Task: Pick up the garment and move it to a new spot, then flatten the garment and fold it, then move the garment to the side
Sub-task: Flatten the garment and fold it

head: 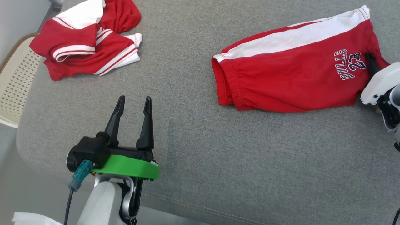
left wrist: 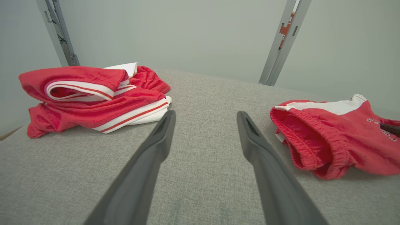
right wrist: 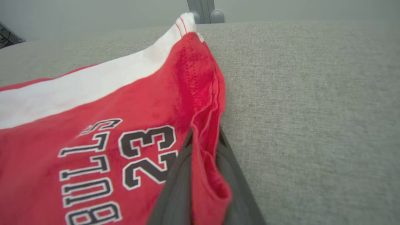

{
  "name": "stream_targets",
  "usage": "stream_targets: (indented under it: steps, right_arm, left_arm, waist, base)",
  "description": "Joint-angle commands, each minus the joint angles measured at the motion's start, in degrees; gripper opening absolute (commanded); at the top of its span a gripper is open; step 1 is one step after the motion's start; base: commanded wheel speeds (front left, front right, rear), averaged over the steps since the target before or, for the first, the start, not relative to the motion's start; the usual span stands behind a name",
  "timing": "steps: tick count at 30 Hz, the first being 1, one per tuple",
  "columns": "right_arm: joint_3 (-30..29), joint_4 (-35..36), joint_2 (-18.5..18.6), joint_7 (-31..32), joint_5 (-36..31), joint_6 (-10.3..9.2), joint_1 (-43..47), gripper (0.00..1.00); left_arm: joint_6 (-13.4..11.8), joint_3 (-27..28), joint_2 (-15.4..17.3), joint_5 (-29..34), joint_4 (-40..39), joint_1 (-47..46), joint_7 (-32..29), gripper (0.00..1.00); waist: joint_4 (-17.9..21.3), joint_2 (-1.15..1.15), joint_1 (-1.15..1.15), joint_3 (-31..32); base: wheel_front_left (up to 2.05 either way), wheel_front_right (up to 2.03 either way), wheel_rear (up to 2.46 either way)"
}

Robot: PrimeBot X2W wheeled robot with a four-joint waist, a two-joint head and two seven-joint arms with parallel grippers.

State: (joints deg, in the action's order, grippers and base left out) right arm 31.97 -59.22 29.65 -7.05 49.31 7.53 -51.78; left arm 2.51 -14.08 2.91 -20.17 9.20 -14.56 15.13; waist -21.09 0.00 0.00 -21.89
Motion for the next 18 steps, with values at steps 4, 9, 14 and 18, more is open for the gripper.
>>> stream_targets:
  steps: [4,9,14,18]
  right_arm:
    - [0.0,0.7,-0.1,-1.5,2.5,-0.08,2.4,0.0]
    - [-0.9,3.0,0.2,-4.4,6.5,-0.08,5.9,0.0]
    - [-2.6,5.8,2.0,-6.6,10.7,-0.09,11.9,0.0]
    - [-4.3,7.9,3.9,-7.5,13.3,-0.08,17.0,0.0]
  left_arm:
    - [-0.5,0.0,0.0,0.5,-1.1,1.4,0.0,1.0]
    - [-0.1,0.4,0.0,2.2,-0.9,2.0,0.0,1.0]
    - [0.4,2.1,0.1,3.9,-0.6,3.5,0.0,1.0]
    - [1.0,3.5,0.0,5.2,-0.6,5.0,0.0,1.0]
  waist:
    - [0.6,0.0,0.0,1.0]
    - [2.6,0.0,0.0,3.6]
    - [5.1,0.0,0.0,6.5]
    - [6.9,0.0,0.0,8.2]
  base:
    - [0.0,0.0,0.0]
    - [0.0,0.0,0.0]
    - [0.0,0.0,0.0]
    - [0.0,0.0,0.0]
